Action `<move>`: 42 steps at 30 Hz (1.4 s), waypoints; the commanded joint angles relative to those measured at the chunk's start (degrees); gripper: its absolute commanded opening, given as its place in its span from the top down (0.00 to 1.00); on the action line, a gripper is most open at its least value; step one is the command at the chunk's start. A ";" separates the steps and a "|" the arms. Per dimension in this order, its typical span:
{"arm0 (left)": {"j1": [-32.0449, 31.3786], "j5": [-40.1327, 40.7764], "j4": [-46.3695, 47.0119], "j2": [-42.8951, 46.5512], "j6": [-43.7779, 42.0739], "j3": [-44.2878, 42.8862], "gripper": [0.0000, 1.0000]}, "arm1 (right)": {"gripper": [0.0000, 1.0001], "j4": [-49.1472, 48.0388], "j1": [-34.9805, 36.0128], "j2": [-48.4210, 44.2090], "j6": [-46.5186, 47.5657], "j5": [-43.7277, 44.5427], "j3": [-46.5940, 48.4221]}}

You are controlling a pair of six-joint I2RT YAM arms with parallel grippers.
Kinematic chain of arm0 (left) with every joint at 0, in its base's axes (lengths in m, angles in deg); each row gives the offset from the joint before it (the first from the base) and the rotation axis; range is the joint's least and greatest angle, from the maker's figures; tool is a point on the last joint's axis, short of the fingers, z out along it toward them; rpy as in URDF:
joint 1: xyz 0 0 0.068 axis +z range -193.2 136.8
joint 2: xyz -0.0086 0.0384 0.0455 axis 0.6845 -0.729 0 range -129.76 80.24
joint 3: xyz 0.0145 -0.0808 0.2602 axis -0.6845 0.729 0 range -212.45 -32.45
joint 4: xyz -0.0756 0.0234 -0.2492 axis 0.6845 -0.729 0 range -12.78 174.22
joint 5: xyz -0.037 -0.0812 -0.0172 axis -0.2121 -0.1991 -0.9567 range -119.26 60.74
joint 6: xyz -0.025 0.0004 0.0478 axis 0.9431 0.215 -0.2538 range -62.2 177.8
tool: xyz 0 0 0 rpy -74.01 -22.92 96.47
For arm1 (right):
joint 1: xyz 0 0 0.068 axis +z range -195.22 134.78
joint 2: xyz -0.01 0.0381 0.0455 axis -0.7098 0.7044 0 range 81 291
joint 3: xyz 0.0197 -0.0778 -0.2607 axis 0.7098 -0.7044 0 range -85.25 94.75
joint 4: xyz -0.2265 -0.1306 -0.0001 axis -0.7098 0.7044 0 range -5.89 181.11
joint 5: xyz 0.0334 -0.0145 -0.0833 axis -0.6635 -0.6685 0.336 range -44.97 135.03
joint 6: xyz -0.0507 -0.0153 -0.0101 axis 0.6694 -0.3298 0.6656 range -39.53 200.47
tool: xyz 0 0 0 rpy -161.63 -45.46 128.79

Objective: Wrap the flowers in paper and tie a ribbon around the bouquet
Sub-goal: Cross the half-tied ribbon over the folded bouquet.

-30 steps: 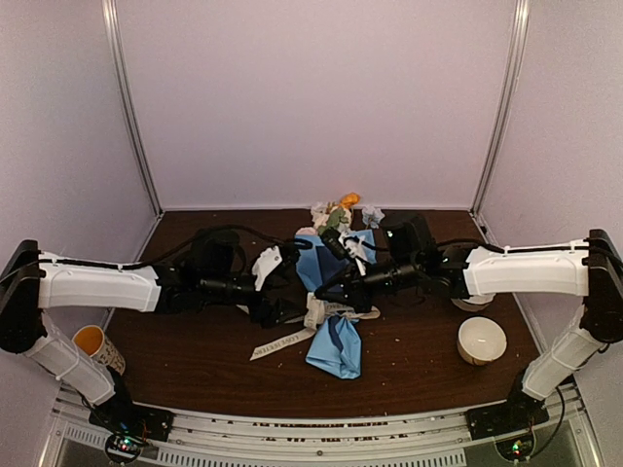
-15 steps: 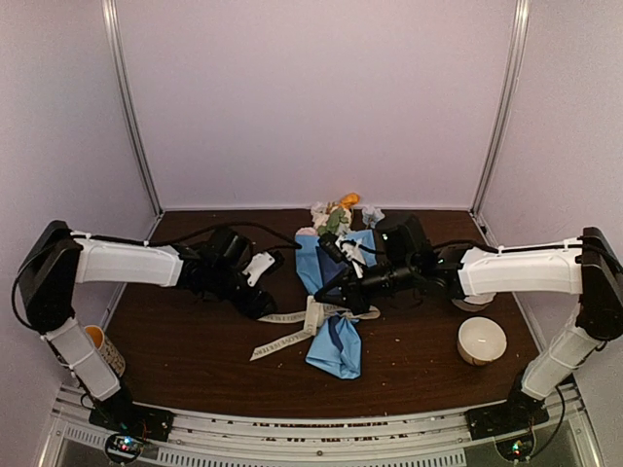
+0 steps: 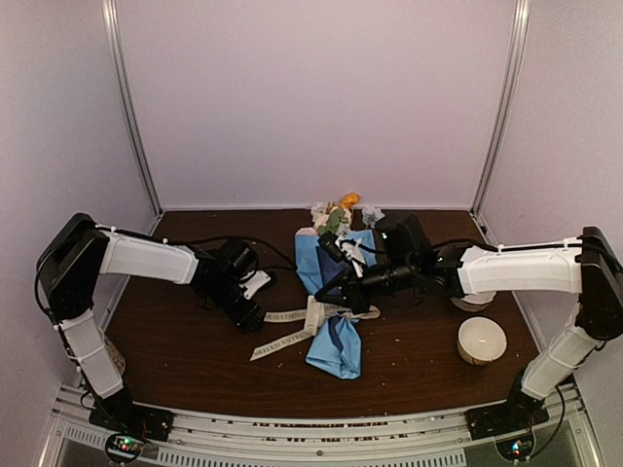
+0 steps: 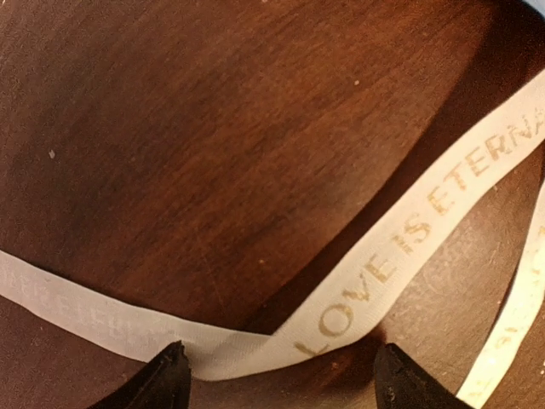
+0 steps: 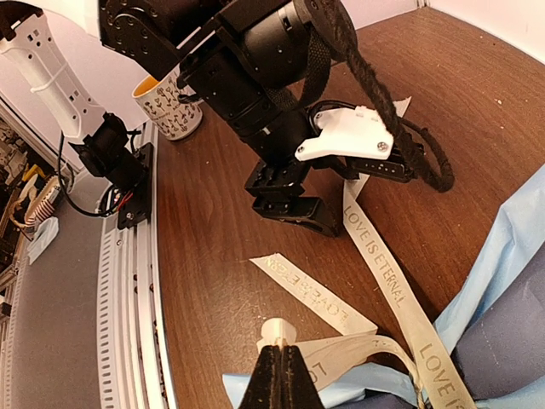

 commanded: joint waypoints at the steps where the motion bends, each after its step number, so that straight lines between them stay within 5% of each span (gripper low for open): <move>1: 0.00 2.34 -0.09 -1.67 -1.54 -1.31 0.23 | 1.00 0.11 -0.24 0.90 0.18 -0.14 1.93; 3: 0.04 2.82 -0.27 -2.05 -2.53 -2.26 0.31 | 1.00 0.91 -0.24 1.36 0.22 -0.28 2.53; 10: 0.04 -2.12 -0.39 -1.24 -3.53 -1.70 1.00 | 1.00 0.63 -0.54 1.26 -1.05 0.30 2.66; 17: -1.68 -6.99 -2.22 10.46 -1.68 2.27 1.00 | 1.00 -0.98 -3.27 1.70 -5.91 1.65 2.91; 26: -18.81 -18.60 -9.23 23.55 -10.66 -0.91 1.00 | 1.00 0.13 -6.32 3.87 -9.42 4.09 5.66; 36: -24.46 -29.70 -11.37 11.98 -22.48 -18.87 1.00 | 1.00 2.81 -8.01 4.81 -9.41 7.06 9.03; 42: -26.33 -32.18 -14.60 -4.45 -24.61 -40.06 1.00 | 1.00 6.09 -8.15 4.72 -6.88 7.94 10.73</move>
